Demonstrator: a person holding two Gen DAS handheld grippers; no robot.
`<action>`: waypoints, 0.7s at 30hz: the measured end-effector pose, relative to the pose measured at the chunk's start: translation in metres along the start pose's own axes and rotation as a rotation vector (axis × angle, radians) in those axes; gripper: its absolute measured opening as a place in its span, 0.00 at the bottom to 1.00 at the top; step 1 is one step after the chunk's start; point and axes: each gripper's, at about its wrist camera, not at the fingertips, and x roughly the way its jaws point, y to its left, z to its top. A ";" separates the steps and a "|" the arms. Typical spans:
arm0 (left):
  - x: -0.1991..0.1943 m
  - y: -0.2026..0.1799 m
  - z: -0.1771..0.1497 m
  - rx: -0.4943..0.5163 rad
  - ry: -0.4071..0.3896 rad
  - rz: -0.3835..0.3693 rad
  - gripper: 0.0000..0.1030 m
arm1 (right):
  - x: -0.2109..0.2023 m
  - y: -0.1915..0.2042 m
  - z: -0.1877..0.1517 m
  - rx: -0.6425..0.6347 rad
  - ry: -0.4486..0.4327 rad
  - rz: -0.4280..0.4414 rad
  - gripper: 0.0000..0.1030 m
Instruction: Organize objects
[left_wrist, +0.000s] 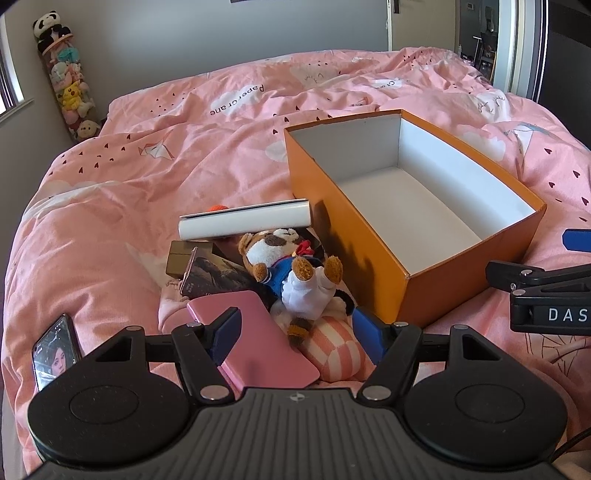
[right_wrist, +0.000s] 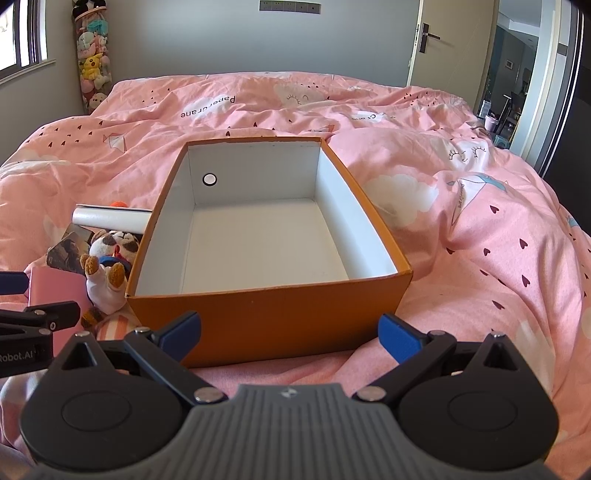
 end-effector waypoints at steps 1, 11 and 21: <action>0.000 0.000 0.000 0.000 0.002 0.000 0.79 | 0.000 0.000 0.000 0.000 0.000 0.000 0.99; 0.000 -0.002 0.001 0.001 0.009 0.001 0.79 | 0.001 0.001 0.000 -0.004 0.008 0.002 0.99; -0.001 -0.001 0.000 0.002 0.006 -0.012 0.78 | 0.001 0.002 0.002 -0.010 0.008 0.023 0.99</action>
